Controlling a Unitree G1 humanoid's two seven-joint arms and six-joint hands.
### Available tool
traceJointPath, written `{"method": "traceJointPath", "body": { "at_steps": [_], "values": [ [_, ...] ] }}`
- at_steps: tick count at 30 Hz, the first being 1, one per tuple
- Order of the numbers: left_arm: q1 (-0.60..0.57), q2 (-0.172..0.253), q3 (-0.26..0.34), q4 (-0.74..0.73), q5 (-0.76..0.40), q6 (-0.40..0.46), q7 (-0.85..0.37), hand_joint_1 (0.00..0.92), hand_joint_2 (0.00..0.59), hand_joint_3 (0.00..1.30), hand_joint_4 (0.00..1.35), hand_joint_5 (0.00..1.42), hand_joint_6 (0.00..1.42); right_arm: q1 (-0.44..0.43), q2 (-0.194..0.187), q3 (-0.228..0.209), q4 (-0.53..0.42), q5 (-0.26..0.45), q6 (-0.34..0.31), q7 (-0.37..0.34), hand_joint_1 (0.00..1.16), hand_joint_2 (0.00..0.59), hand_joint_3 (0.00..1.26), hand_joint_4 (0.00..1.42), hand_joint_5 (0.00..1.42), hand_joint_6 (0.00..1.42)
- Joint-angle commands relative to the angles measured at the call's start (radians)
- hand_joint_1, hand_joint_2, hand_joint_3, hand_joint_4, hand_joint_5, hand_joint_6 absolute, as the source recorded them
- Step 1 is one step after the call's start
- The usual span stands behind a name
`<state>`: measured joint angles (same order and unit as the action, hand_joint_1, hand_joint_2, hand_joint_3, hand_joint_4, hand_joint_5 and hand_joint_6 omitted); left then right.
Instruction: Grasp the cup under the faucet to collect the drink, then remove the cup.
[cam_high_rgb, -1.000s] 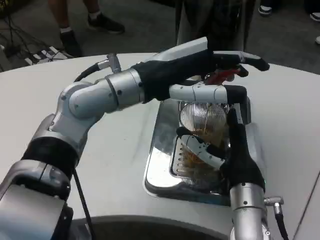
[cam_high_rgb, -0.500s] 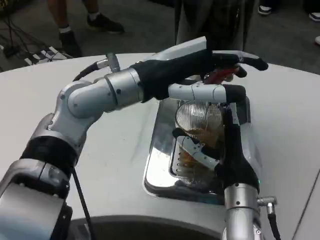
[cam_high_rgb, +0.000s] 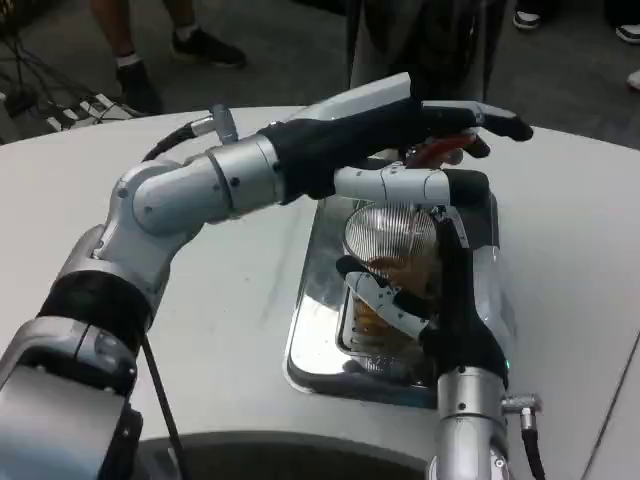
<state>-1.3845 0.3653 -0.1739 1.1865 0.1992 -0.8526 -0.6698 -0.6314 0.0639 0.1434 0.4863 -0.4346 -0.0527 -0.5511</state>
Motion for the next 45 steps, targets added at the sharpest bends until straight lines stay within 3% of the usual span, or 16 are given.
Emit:
{"method": "traceJointPath", "body": {
  "at_steps": [1, 16, 23, 33, 45],
  "values": [
    [-0.009, 0.018, -0.002, 0.014, 0.015, 0.000, -0.007, 0.000, 0.002, 0.21, 0.13, 0.20, 0.22, -0.003, 0.015, 0.017, 0.033, -0.017, 0.021, -0.014, 0.72, 0.222, 0.19, 0.24, 0.33, 0.44],
    [0.004, 0.026, 0.015, 0.010, 0.007, 0.006, 0.020, 0.000, 0.001, 0.23, 0.17, 0.23, 0.24, -0.031, 0.044, 0.034, 0.077, -0.054, 0.068, -0.118, 0.77, 0.255, 0.35, 0.44, 0.53, 0.64],
    [0.020, 0.001, 0.105, 0.008, -0.085, 0.034, 0.007, 0.000, 0.010, 0.22, 0.18, 0.30, 0.30, -0.022, 0.059, 0.028, 0.071, -0.042, 0.071, -0.175, 0.78, 0.277, 0.43, 0.57, 0.67, 0.81],
    [0.020, -0.043, 0.240, -0.016, -0.243, 0.099, -0.065, 0.000, 0.011, 0.27, 0.28, 0.40, 0.41, 0.003, 0.062, 0.028, 0.050, -0.033, 0.068, -0.199, 0.78, 0.266, 0.53, 0.69, 0.83, 0.98],
    [0.054, -0.037, 0.305, -0.092, -0.340, 0.110, -0.147, 0.000, 0.011, 0.30, 0.30, 0.43, 0.46, 0.085, 0.055, 0.028, -0.068, -0.044, 0.069, -0.217, 0.80, 0.228, 0.63, 0.81, 1.01, 1.16]
  ]
}}
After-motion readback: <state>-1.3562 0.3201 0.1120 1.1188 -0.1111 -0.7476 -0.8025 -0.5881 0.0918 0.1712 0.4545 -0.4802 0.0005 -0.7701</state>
